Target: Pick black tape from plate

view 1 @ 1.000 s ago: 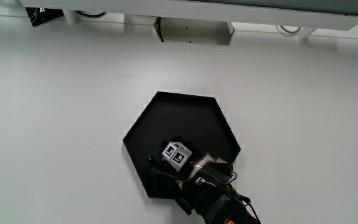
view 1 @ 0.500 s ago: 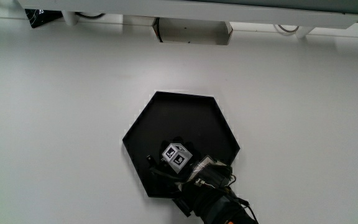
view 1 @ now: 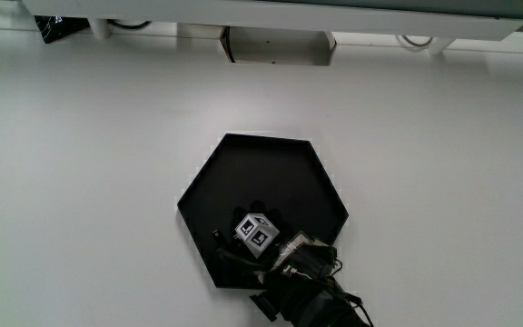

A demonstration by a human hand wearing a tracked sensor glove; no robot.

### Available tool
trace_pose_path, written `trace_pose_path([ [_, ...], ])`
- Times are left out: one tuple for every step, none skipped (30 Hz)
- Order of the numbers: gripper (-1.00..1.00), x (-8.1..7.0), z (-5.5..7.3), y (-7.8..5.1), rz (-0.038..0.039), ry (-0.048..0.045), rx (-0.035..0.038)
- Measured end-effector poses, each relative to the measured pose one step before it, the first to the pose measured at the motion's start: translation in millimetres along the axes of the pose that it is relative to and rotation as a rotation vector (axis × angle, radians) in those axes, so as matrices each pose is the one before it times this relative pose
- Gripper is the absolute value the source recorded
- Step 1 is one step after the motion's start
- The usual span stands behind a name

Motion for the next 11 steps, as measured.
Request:
trace_pose_path([
  [1.00,0.26,0.45,-2.99,-0.00840,-0.01059,0.01853],
  [1.00,2.12,4.76,-6.57,-0.01146,0.00205,0.02861],
  [1.00,1.62,2.48,-4.52,0.01589,0.02804,0.02127],
  [1.00,0.39,4.10,-5.31,0.00336,0.01140,0.03346],
  [1.00,-0.45,3.64,-5.22,0.00059,0.01032,0.03888],
  [1.00,-0.41,3.88,-5.88,0.01232,0.02285,0.03392],
  [1.00,-0.31,1.21,-4.99,-0.01335,0.01796,0.04215],
  [1.00,-0.46,0.99,-5.08,0.00328,0.00590,0.01304],
  [1.00,0.94,5.43,-7.11,-0.01397,-0.00039,0.02369],
  [1.00,0.98,-0.18,-3.32,-0.00490,0.00538,0.00666],
  [1.00,1.36,2.07,-4.90,-0.00145,-0.00166,0.02878],
])
